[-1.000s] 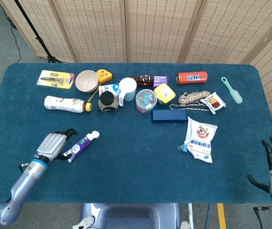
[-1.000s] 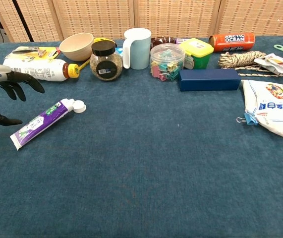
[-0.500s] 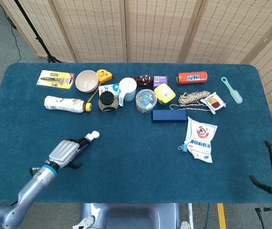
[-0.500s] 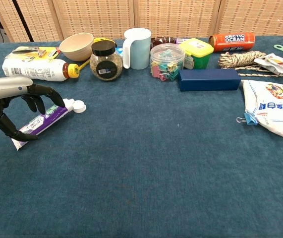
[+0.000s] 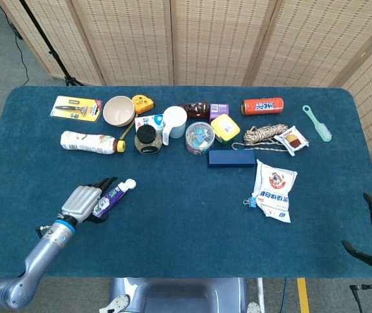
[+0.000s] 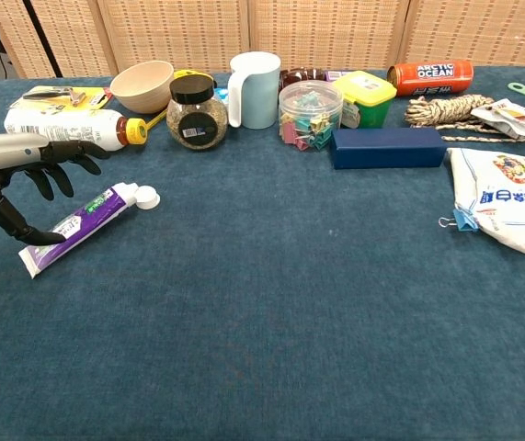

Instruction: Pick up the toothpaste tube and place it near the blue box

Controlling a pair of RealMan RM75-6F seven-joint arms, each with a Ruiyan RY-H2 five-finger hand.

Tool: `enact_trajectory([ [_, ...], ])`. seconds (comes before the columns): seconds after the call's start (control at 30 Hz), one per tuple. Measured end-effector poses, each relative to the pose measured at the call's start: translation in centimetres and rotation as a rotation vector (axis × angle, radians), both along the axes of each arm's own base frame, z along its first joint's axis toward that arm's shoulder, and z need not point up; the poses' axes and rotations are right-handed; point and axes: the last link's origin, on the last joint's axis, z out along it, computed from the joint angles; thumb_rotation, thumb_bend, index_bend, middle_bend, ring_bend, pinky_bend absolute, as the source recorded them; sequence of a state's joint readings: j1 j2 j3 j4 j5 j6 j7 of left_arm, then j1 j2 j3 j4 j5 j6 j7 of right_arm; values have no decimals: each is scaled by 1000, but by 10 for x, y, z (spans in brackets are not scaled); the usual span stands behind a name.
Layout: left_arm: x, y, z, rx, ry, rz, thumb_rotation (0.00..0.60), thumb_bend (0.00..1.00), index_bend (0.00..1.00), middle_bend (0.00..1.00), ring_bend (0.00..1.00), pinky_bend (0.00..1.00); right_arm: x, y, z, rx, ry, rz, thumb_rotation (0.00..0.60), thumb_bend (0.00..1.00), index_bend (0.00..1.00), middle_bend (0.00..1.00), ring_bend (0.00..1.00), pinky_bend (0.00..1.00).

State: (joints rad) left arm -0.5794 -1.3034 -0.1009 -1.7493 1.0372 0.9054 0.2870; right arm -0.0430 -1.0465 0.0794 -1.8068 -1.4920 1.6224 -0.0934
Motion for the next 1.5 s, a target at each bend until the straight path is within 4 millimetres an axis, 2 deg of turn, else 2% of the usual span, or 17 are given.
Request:
enact_trajectory([
  [0.37,-1,18,-11,-64,-87,85,600,242,78,135,269,291,2,2,1,-2,11,-9,600,0,48,0,0,29],
  [0.83,-6,28,-19,-117,-176,163,600,243,85,142,282,298,6,4,3,-7,19,-18,600,0,48,0,0,30],
  [1.03,-3,27,-21,-116,-226,165,600,243,105,163,301,311,9,5,4,-9,19,-18,600,0,48,0,0,37],
  [1.5,10,2,-12,-169,-281,115,600,243,111,181,317,325,10,9,9,-22,11,-16,600,0,48,0,0,45],
])
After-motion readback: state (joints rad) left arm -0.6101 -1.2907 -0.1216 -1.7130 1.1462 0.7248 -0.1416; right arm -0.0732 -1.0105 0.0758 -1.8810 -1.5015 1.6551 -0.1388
